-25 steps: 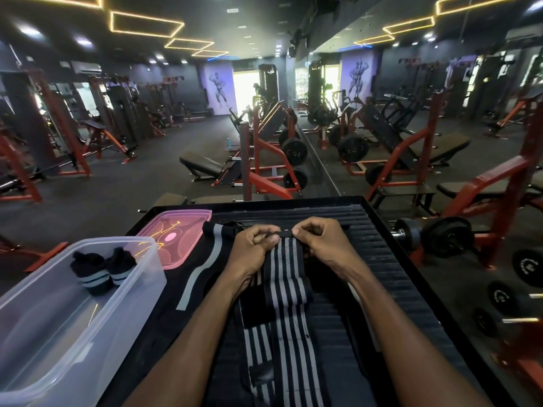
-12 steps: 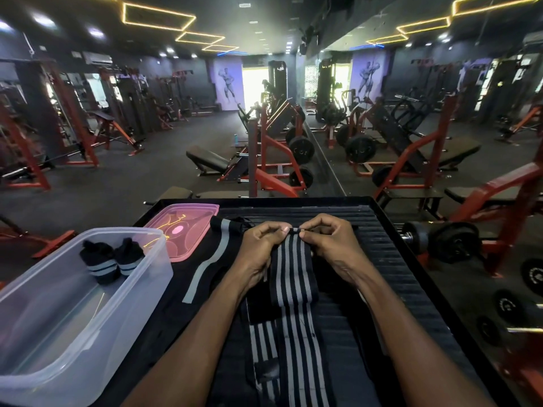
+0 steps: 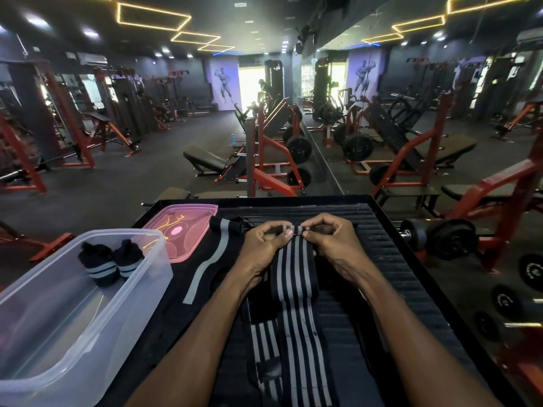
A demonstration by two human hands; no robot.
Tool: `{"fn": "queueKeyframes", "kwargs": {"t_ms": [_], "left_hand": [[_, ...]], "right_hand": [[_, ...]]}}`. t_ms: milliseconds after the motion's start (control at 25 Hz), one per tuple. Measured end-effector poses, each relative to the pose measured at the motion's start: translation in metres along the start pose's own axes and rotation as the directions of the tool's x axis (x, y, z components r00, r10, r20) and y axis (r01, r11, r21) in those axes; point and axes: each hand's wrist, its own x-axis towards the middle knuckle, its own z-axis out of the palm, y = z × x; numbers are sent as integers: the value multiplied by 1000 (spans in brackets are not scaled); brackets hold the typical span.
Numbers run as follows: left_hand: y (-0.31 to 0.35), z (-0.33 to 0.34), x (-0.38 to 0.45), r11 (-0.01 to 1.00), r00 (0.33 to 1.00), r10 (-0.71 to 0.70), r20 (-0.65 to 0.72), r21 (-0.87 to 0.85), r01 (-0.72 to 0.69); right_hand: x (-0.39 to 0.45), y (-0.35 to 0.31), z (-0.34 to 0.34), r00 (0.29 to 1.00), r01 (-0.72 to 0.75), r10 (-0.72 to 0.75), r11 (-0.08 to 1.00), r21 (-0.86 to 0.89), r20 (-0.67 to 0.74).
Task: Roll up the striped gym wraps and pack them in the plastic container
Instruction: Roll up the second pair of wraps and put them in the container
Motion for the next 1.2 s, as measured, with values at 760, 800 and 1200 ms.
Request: {"fn": "queueKeyframes", "kwargs": {"t_ms": [760, 800, 1200], "left_hand": [[-3, 2, 0, 1000, 1000, 13, 16, 11, -13], [-4, 3, 0, 1000, 1000, 10, 8, 29, -10], [-3, 5, -2, 999, 999, 22, -47, -46, -24]], "right_hand": [[3, 6, 0, 1000, 19, -18, 998, -65, 21], [3, 6, 0, 999, 47, -47, 995, -91, 11], [3, 5, -2, 997, 70, -70, 997, -18, 24]]}}
